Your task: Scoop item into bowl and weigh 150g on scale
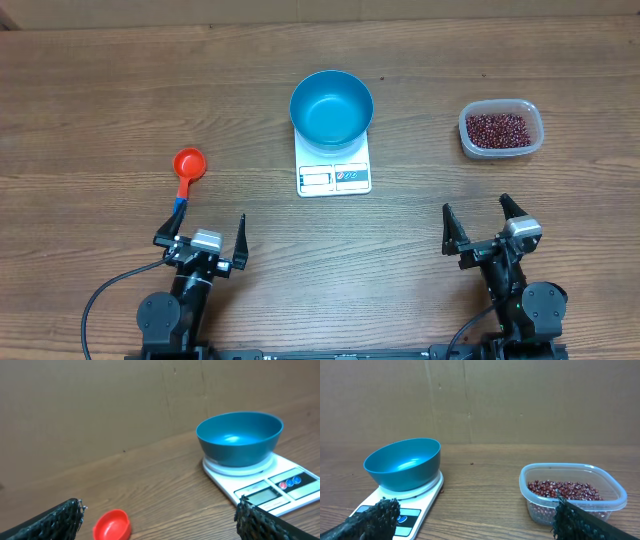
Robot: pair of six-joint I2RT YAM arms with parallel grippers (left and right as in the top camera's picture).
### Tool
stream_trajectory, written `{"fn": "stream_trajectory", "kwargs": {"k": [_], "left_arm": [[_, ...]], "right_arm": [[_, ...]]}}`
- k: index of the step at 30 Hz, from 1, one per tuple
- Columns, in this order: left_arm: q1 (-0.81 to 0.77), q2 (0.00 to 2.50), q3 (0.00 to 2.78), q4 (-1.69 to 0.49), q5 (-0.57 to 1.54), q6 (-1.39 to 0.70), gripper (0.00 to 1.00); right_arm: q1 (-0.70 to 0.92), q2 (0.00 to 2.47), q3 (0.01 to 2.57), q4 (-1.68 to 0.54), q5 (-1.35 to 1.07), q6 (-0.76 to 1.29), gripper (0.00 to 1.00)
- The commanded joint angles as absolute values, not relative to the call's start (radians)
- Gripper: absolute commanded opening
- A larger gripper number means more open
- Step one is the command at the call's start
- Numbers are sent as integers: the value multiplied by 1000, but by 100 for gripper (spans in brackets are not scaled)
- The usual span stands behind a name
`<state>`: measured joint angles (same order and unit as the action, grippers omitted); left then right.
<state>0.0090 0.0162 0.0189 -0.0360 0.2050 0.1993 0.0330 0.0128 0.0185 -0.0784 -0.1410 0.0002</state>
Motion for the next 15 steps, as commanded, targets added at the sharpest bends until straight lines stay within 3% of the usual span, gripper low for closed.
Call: {"fn": "stream_trajectory", "kwargs": {"k": [1,7,15], "left_arm": [[15,33,110,-52,214,98,100],[15,243,355,-175,223,96,100],[15,751,841,-463,313,96,100]], "right_arm": [[30,3,8,-73,-131,7,100],[30,3,8,-73,-131,7,100],[30,3,8,-73,-131,7,100]]}}
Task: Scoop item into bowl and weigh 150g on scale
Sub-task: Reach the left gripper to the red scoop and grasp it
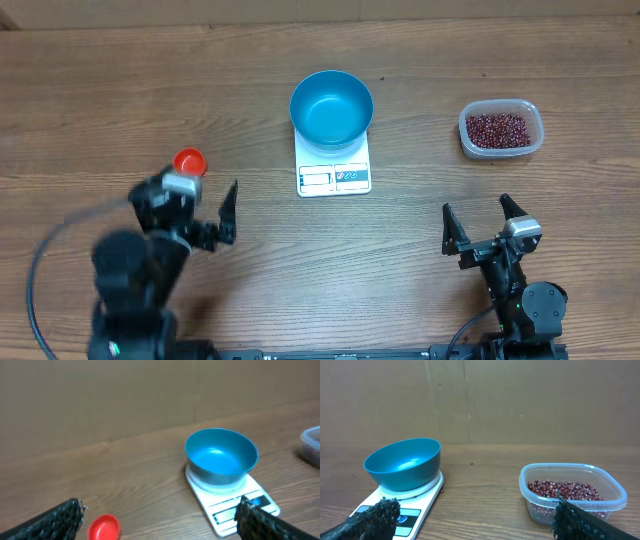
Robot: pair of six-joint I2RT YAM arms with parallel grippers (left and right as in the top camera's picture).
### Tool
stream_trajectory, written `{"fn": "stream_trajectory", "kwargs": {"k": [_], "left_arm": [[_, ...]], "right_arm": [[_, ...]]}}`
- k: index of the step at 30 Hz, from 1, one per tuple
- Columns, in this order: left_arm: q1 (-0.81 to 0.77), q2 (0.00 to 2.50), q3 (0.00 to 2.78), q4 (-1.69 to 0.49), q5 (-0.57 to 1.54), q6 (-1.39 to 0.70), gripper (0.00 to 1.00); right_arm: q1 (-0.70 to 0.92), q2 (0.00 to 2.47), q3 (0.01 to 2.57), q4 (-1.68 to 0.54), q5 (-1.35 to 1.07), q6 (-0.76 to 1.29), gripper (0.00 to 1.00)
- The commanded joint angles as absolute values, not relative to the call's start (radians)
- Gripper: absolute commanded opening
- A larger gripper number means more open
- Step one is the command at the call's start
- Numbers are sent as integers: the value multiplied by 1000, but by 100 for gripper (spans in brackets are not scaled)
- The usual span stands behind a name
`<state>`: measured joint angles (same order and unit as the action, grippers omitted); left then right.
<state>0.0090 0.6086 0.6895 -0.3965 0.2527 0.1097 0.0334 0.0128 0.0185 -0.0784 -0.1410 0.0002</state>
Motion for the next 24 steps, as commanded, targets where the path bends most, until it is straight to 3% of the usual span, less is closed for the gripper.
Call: {"fn": "stream_trajectory", "kwargs": {"k": [1,7,16,24], "left_arm": [[15,825,921,-528,333,96,100],[15,1180,1311,-802,350,116,99],[22,1409,1407,-801,289,120,100],[158,1576,1407,-813,179,119,78]], "right_arm": [[30,3,8,-73,-131,7,100],[30,3,8,-73,-131,7,100],[30,3,8,-73,-131,7,100],[30,3,8,-73,-131,7,100]]}}
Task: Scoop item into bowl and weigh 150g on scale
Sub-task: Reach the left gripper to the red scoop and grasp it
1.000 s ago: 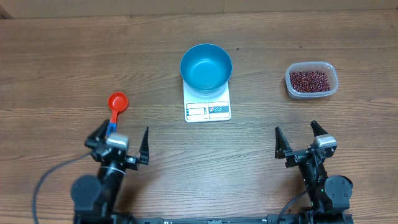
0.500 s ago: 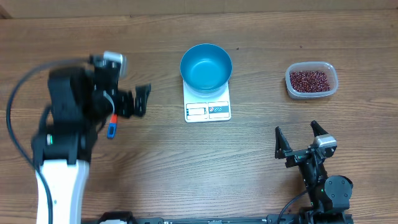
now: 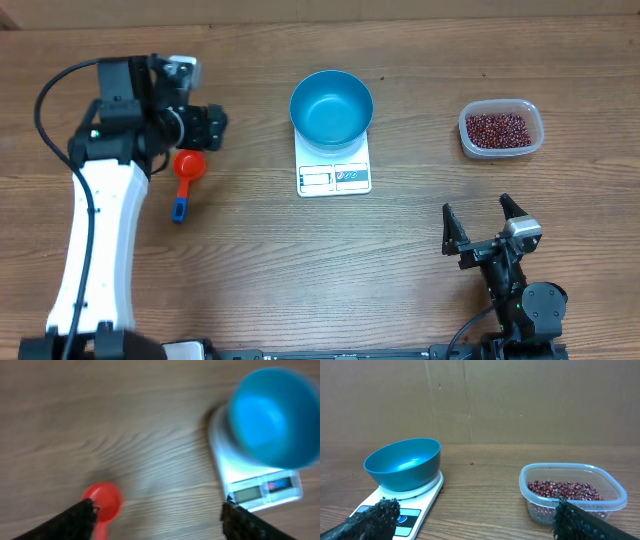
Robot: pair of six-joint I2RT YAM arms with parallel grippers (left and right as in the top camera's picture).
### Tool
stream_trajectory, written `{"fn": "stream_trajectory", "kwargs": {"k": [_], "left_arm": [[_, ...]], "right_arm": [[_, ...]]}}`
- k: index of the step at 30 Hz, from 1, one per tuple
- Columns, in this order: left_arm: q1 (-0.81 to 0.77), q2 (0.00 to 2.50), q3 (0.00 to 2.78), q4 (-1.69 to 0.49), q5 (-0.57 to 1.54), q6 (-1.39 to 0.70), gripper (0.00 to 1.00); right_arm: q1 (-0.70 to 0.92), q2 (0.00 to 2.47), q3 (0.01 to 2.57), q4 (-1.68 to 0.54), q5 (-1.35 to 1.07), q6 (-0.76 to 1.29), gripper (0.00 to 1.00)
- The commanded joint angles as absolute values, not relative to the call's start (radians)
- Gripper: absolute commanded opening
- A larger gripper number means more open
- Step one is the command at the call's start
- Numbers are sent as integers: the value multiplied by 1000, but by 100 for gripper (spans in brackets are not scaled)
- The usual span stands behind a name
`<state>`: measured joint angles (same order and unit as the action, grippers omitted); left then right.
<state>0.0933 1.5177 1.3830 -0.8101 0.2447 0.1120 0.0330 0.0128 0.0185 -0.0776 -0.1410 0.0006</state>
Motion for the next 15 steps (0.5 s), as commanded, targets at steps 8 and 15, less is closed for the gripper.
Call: {"fn": "stream_trajectory", "kwargs": {"k": [8,15], "left_arm": [[257,1772,1407,-802,183,112,73],[263,1902,1407,-749,172,173,72]], "right_arm": [[30,3,8,-73,-131,7,100],[30,3,8,-73,-131,7,100]]}}
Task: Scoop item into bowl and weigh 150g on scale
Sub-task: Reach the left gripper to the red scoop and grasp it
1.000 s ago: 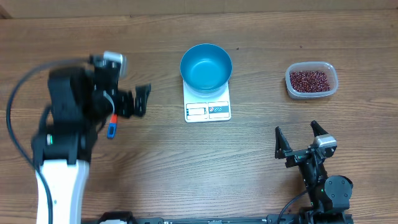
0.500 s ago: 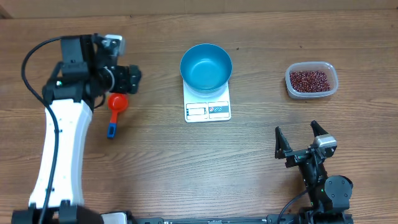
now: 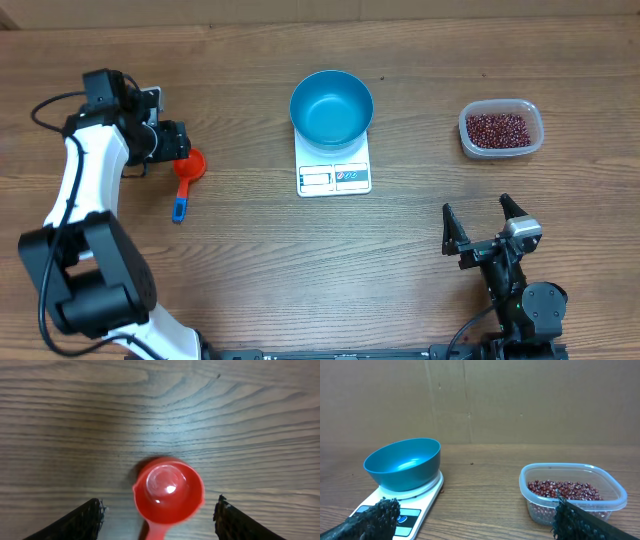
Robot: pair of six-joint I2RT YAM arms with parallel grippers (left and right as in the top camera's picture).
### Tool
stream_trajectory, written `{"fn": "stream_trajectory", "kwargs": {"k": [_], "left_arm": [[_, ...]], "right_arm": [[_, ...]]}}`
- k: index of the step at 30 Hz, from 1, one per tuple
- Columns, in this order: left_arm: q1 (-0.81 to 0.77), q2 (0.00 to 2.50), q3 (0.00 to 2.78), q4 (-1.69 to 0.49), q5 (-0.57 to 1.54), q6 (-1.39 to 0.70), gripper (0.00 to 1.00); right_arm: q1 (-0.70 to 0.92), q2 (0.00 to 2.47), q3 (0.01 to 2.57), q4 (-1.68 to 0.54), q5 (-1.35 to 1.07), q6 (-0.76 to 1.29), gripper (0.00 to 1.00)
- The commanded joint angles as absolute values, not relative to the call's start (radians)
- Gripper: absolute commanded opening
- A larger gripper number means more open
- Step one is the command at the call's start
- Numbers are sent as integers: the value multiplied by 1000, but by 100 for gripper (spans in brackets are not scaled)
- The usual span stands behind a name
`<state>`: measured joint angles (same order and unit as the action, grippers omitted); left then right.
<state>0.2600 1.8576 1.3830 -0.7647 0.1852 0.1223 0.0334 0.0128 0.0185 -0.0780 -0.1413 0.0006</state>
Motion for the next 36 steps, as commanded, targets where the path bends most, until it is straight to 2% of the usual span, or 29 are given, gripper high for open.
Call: {"fn": "stream_trajectory", "kwargs": {"k": [1,8,14,19,20,26,32,36], "left_arm": [[263,1917,1407,-741,172,188,71],[263,2008,1407,-694,173,294,54],[262,2060,1407,-672,176,296,42],[255,2072,1407,-650,176,296,7],[254,2072,1407,-646,177,295,4],[254,2058,1431,-671,177,229,4],[254,1979,1604,-825,205,-25,4],[254,1888,1737,-954,336,-200,4]], "right_arm": [[30,3,8,-73,-131,7,100],[30,3,8,-73,-131,7,100],[30,3,8,-73,-131,7,100],[30,3,8,-73,-131,7,100],[30,3,8,-73,-131,7,100],[30,3,8,-73,-131,7,100],[30,3,8,-73,-131,7,100],[30,3,8,-73,-131,7,100]]}}
